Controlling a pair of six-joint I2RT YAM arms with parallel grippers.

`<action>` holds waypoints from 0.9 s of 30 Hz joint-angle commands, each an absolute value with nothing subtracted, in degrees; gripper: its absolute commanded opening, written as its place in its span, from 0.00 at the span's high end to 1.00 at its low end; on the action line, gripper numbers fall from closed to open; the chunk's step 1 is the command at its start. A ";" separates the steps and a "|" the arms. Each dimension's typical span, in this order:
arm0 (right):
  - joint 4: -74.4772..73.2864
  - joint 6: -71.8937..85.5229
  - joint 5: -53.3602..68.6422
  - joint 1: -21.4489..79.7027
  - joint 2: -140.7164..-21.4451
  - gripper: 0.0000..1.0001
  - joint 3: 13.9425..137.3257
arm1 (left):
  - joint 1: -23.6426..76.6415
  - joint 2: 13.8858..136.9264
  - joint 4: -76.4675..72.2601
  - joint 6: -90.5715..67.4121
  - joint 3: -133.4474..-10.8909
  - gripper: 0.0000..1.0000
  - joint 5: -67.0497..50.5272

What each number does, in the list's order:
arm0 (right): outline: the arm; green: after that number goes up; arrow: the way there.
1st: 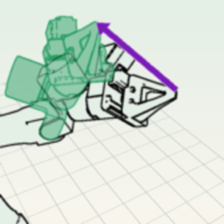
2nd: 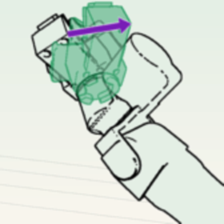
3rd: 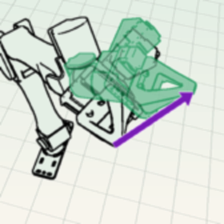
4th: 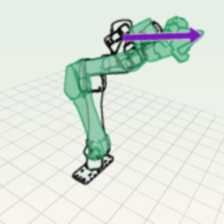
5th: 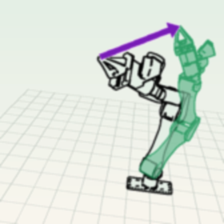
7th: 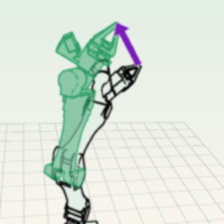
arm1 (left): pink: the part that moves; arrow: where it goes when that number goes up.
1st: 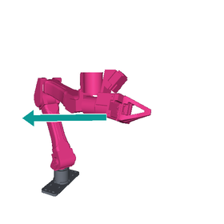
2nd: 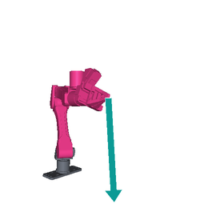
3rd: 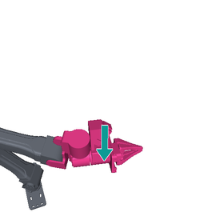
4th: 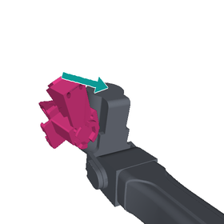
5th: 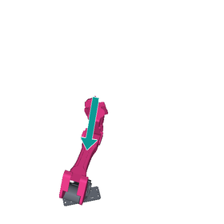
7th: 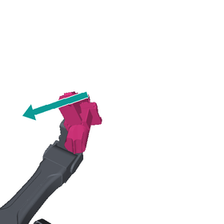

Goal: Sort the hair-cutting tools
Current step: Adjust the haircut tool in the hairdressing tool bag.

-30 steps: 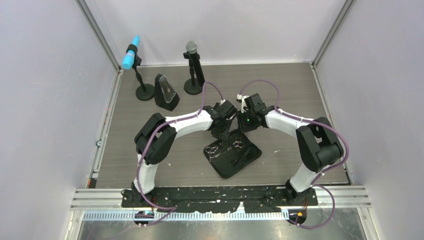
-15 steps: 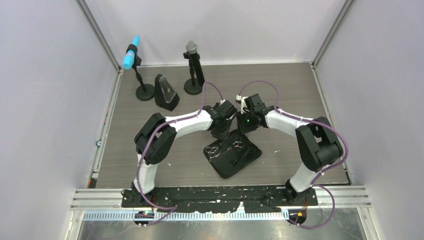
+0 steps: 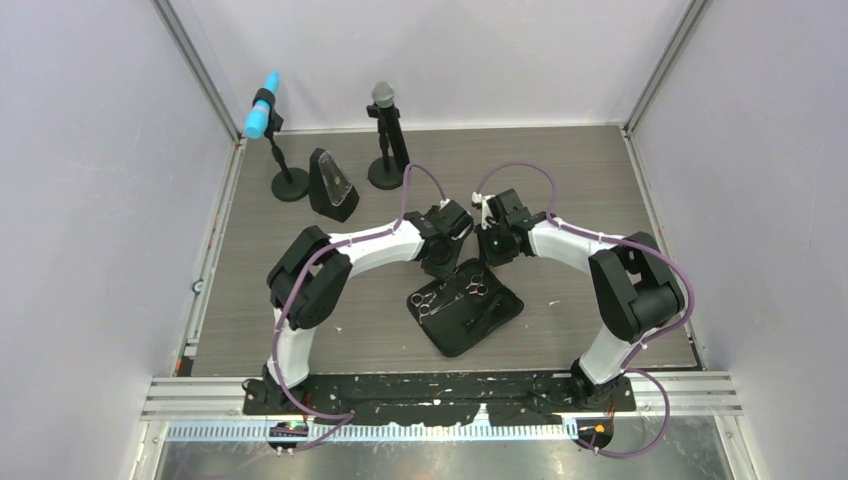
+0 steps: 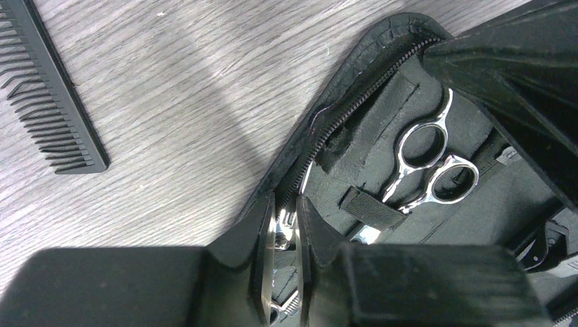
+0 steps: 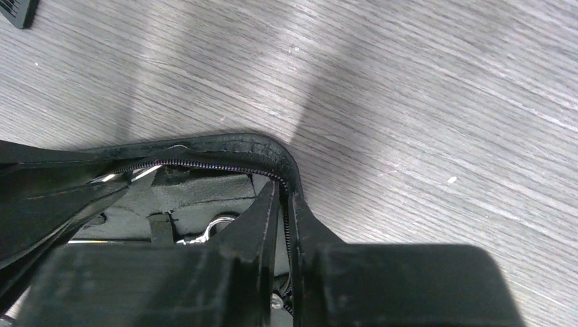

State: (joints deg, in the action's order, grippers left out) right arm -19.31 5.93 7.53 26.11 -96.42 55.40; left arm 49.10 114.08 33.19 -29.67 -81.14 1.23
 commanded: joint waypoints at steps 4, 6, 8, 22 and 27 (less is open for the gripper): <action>-19.02 5.09 5.99 25.83 -97.76 0.95 56.27 | 48.87 112.22 30.22 -28.65 -77.58 0.96 0.26; -18.89 5.16 5.90 25.82 -97.83 0.95 56.35 | 48.87 111.11 29.14 -28.27 -76.44 1.00 0.26; -18.82 5.26 5.69 25.84 -97.90 0.95 56.30 | 48.87 109.62 27.17 -28.04 -74.79 1.00 -1.70; -18.51 5.40 6.05 25.84 -97.71 0.95 56.20 | 49.00 104.76 21.05 -27.59 -70.04 0.83 -2.35; -18.47 5.62 6.24 25.84 -97.47 0.95 56.08 | 51.45 104.72 27.37 -28.25 -73.11 0.72 4.86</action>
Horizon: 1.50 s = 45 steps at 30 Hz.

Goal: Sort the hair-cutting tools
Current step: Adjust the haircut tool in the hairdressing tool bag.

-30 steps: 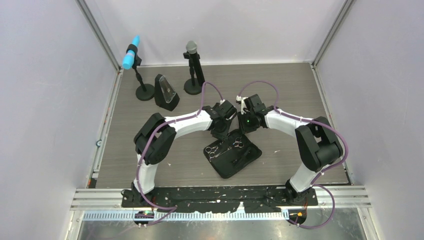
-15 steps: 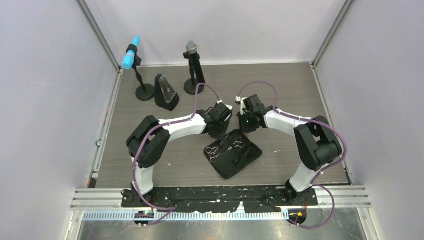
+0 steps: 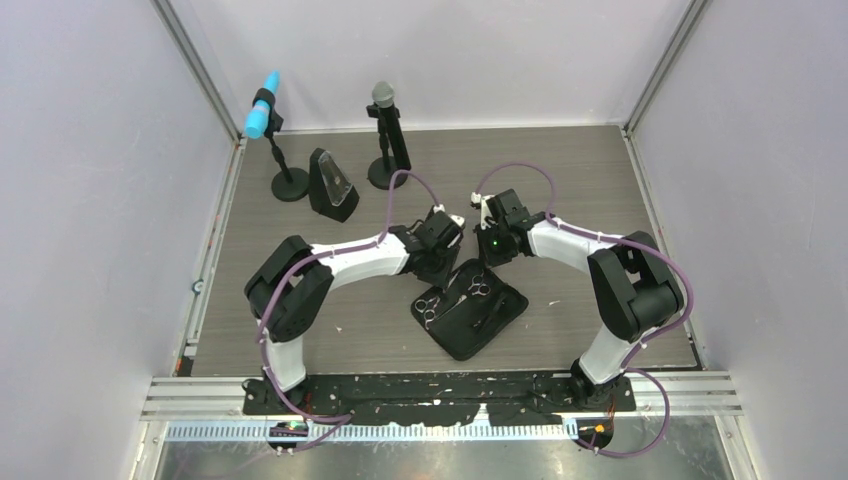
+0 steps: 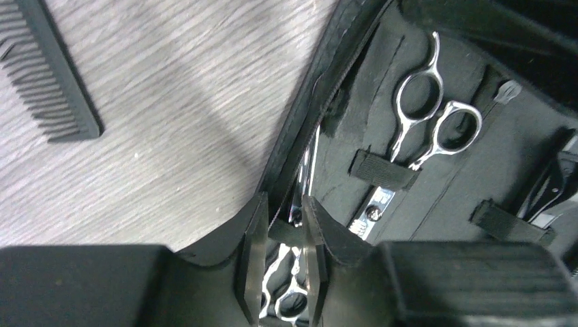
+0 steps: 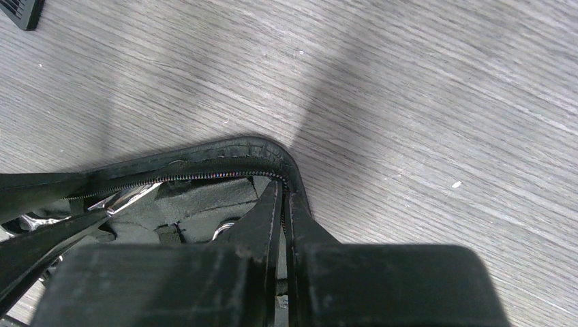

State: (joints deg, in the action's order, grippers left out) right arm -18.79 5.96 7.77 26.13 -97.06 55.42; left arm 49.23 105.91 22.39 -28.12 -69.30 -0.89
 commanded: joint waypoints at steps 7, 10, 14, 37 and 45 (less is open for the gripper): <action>-18.24 5.73 6.45 25.84 -97.63 0.95 55.99 | 53.88 106.98 33.23 -28.59 -77.06 0.65 8.89; -18.28 5.77 6.49 25.84 -97.43 0.95 55.99 | 55.31 107.02 34.76 -28.26 -78.58 0.65 11.01; -18.20 5.81 6.74 25.84 -97.42 0.95 55.99 | 56.25 108.13 35.51 -27.94 -80.00 0.64 10.97; -17.77 5.80 7.32 25.77 -96.86 0.95 55.48 | 53.00 115.65 36.41 -27.81 -82.34 0.64 8.39; -16.87 5.97 9.47 24.47 -96.75 0.95 55.06 | 52.56 109.83 31.84 -27.35 -77.17 0.64 8.16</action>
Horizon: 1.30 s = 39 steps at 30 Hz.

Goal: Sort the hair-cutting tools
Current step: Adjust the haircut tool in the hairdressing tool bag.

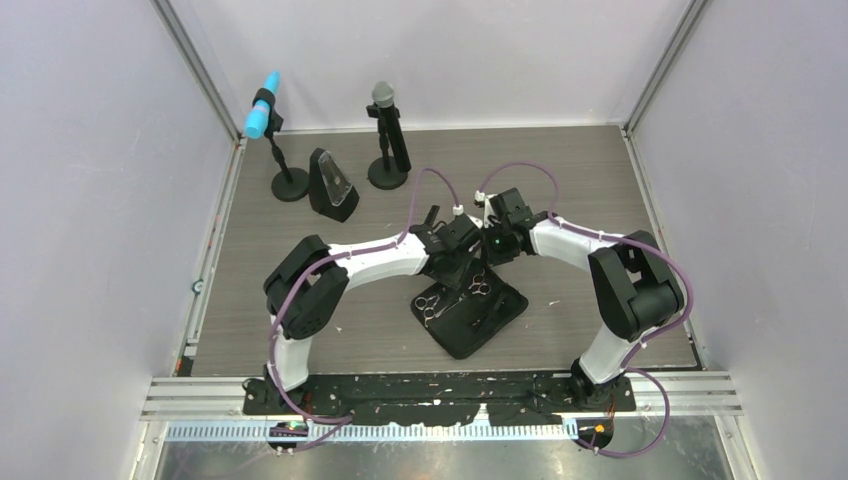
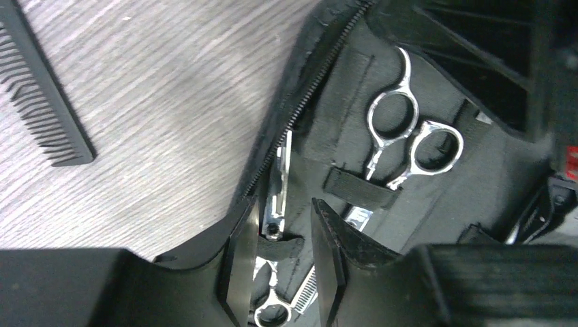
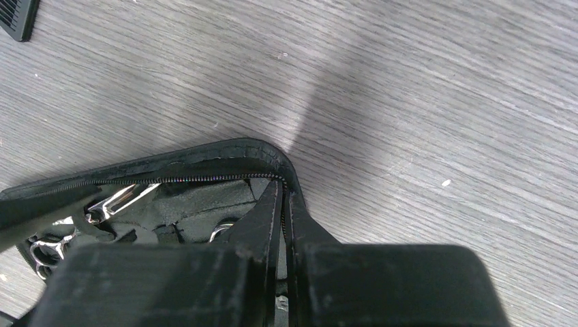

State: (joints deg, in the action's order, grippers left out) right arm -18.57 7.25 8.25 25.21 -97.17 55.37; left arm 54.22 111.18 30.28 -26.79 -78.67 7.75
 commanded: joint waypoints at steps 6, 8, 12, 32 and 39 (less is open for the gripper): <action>-16.06 5.93 10.95 23.07 -96.48 0.95 54.61 | 52.47 109.26 31.24 -27.12 -76.63 0.63 8.21; -15.82 5.97 11.52 22.96 -96.60 0.95 54.58 | 52.47 109.84 31.98 -26.99 -77.47 0.64 8.04; -15.69 5.98 11.69 22.86 -96.79 0.95 54.50 | 52.54 109.67 32.40 -27.84 -77.78 0.64 6.68; -15.15 6.15 12.55 22.62 -97.30 0.95 54.23 | 53.38 109.14 34.10 -28.49 -79.23 0.77 6.49; -15.02 6.23 12.83 22.42 -97.20 0.95 54.05 | 53.35 111.60 34.50 -28.12 -80.78 0.75 6.68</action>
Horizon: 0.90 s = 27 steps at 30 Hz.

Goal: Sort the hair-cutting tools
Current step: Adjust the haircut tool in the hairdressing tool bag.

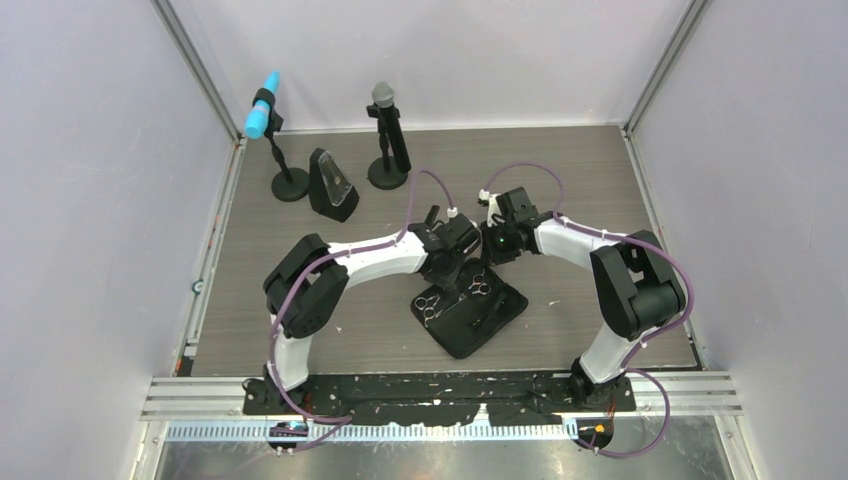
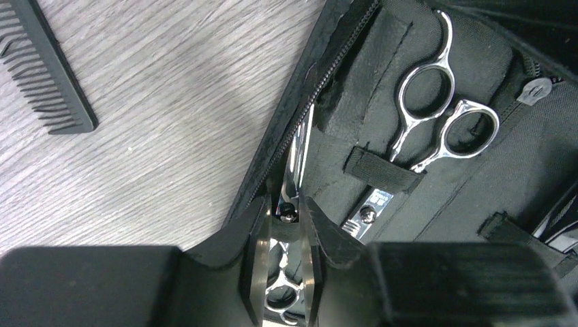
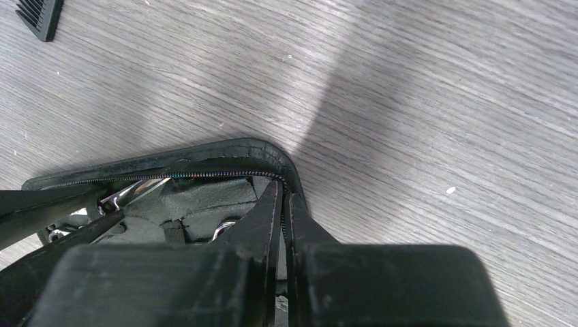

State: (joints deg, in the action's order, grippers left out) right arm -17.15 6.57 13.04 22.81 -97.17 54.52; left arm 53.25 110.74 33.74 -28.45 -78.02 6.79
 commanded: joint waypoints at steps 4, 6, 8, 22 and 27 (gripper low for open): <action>-15.03 6.24 12.83 22.41 -97.12 0.95 54.01 | 53.40 112.76 34.74 -27.98 -81.65 0.73 6.51; -15.03 6.24 12.83 22.41 -97.04 0.95 53.97 | 53.40 113.49 35.20 -27.95 -82.30 0.71 6.79; -15.03 6.24 12.88 22.41 -97.01 0.95 53.97 | 53.36 114.44 36.20 -27.76 -83.31 0.71 7.46; -14.52 6.59 13.27 22.15 -96.90 0.95 54.02 | 54.93 118.08 39.60 -27.63 -86.00 1.00 6.50; -14.50 6.83 12.87 22.07 -97.18 0.95 53.97 | 54.93 113.03 35.42 -26.26 -82.53 1.00 5.01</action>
State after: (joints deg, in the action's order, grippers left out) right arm -16.78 7.40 13.93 22.04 -97.17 54.24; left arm 53.52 116.01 38.85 -28.42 -85.01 7.38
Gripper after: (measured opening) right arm 0.065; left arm 0.057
